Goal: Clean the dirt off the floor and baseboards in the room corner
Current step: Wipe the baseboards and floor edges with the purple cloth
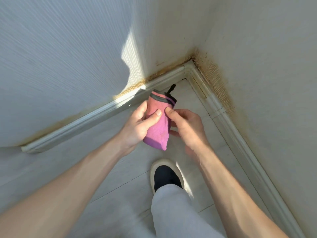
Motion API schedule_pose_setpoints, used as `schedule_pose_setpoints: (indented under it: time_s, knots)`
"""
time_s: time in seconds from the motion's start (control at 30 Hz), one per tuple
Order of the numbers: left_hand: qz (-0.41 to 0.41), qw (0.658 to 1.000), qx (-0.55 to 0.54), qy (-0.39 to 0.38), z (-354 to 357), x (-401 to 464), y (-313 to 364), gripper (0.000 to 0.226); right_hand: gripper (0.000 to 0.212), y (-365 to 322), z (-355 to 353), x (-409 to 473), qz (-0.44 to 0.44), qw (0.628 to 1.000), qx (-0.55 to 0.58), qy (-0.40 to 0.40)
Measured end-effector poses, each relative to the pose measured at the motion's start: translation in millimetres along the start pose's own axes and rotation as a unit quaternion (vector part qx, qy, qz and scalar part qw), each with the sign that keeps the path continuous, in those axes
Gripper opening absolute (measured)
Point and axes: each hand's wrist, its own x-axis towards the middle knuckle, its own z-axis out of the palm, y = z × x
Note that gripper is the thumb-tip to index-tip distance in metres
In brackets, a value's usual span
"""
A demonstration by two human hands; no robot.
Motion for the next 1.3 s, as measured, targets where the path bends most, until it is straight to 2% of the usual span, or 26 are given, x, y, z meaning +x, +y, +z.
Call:
schedule_pose_setpoints:
  time_s: [0.13, 0.23, 0.43, 0.53, 0.73, 0.87, 0.97, 1.13, 1.3]
  knots:
    - [0.014, 1.0, 0.011, -0.014, 6.5, -0.7, -6.5, 0.043, 0.016, 6.2, -3.7, -0.8, -0.025, 0.999, 0.023, 0.013]
    - [0.018, 1.0, 0.014, -0.003, 11.0, 0.5, -12.5, 0.043, 0.025, 10.0, -2.9, -1.4, 0.017, 0.998, 0.059, 0.002]
    - [0.014, 0.999, 0.028, 0.032, 17.5, -2.9, -23.2, 0.022, 0.018, 14.0, -1.2, -10.7, -0.081, 0.991, -0.038, 0.1]
    - [0.007, 0.998, 0.008, 0.06, 20.4, -5.1, -31.7, 0.023, 0.016, 16.2, -6.1, -12.8, -0.111, 0.983, -0.083, 0.117]
    - [0.007, 0.999, -0.011, 0.049, 26.4, -14.9, -41.2, 0.03, 0.03, 17.1, -12.9, -3.8, -0.001, 0.998, 0.034, 0.054]
    - [0.001, 0.998, -0.013, 0.053, 22.8, -18.5, -39.8, 0.034, 0.011, 19.5, -11.1, -5.3, 0.006, 0.996, 0.079, 0.035]
    - [-0.01, 0.998, -0.02, 0.056, 25.6, -18.3, -39.0, 0.045, 0.014, 23.4, -6.5, -5.2, -0.057, 0.995, 0.052, 0.063]
    - [-0.037, 0.997, -0.035, 0.049, 34.1, -13.4, -35.8, 0.035, 0.011, 21.0, -12.8, -1.1, -0.087, 0.99, 0.006, 0.112]
    - [-0.049, 0.993, 0.065, 0.087, 37.0, -2.5, -30.3, 0.039, 0.014, 24.9, -16.7, 4.4, -0.108, 0.985, -0.059, 0.124]
